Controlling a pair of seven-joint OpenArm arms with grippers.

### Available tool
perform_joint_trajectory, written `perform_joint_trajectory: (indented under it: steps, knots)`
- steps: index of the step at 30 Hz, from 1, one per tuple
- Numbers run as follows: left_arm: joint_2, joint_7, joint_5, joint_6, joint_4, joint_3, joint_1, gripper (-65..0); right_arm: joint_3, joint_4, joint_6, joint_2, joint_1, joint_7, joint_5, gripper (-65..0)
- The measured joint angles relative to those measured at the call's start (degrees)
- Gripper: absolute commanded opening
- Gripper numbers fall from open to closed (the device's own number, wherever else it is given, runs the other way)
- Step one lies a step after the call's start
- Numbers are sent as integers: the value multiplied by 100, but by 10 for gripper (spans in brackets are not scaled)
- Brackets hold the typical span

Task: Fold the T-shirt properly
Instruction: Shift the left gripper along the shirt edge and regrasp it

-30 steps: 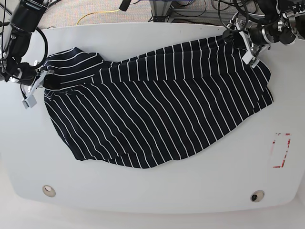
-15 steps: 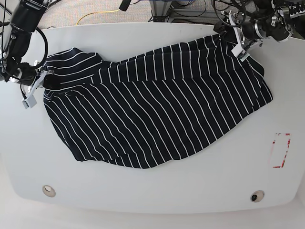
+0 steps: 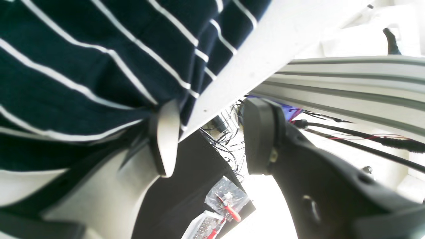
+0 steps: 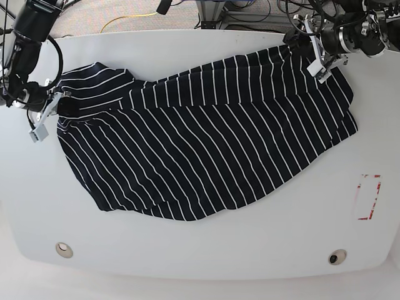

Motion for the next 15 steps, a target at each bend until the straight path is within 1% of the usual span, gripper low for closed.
perform_joint_trajectory:
  steps: [3, 8, 13, 15]
  knots:
    - [24, -7, 179, 0, -9, -131, 9, -363, 2, 0, 0, 2, -2, -2, -7, -650]
    - [17, -9, 197, 0, -9, -424, -24, -363, 0, 0, 0, 0, 13, 0, -2, -650]
    - [17, -7, 205, 0, -90, -1108, -101, -363, 0, 0, 2, 0, 11, -4, -7, -650]
    - [-46, 39, 321, 0, -258, -1255, -205, -363, 4, 0, -2, -26, 13, 0, -2, -650]
